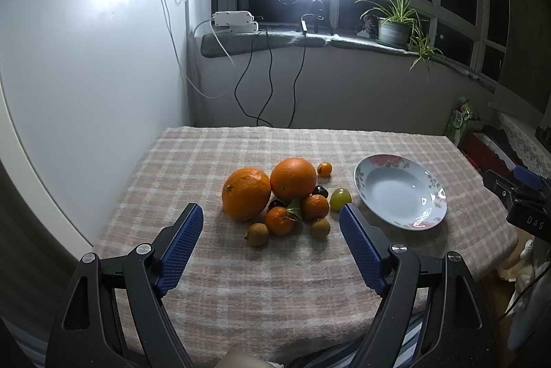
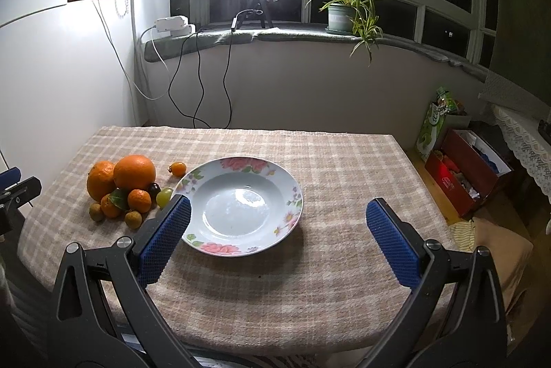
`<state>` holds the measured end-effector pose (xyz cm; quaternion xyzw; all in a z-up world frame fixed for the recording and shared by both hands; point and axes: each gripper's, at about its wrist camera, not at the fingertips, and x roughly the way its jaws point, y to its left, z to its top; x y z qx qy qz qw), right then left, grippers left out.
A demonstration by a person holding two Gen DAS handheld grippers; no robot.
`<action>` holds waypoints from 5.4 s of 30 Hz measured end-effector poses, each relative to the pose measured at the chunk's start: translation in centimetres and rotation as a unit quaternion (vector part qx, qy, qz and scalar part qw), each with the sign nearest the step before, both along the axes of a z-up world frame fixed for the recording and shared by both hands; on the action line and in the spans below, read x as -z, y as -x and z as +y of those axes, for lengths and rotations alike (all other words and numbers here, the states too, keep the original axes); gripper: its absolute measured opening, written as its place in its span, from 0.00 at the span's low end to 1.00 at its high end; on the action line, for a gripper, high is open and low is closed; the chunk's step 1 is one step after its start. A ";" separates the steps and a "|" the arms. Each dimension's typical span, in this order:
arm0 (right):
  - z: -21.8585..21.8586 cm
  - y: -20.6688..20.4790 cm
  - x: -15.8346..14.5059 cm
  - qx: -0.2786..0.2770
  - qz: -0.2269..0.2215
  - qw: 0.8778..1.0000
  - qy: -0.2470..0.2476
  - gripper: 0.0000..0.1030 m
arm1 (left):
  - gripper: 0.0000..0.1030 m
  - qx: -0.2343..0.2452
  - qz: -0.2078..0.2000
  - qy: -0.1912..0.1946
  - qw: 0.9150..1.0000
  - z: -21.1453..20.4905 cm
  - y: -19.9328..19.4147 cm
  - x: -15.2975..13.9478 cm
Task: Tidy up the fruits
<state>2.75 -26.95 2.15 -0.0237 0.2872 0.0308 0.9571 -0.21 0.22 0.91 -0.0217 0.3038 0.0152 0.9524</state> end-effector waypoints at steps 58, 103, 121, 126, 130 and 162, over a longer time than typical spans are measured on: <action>0.7 -0.8 1.0 -0.007 0.014 1.000 -0.002 1.00 | 0.79 0.001 0.010 0.011 1.000 0.4 -0.8 1.1; 14.1 -15.6 2.1 -0.294 0.170 0.936 -0.090 1.00 | 0.76 0.001 0.076 0.178 0.981 8.9 -7.6 6.8; 25.1 -18.8 5.2 -0.384 0.268 0.883 -0.032 1.00 | 0.71 0.008 0.099 0.248 0.964 9.5 -9.7 9.5; 27.0 -19.2 6.7 -0.398 0.290 0.870 -0.009 0.91 | 0.68 0.003 0.102 0.265 0.959 9.8 -10.2 10.1; 28.1 -19.3 7.8 -0.407 0.312 0.859 0.004 0.79 | 0.66 0.003 0.103 0.270 0.957 9.8 -10.5 10.4; 30.7 -19.8 9.9 -0.416 0.353 0.837 0.040 0.62 | 0.56 0.006 0.097 0.281 0.955 9.7 -11.2 10.6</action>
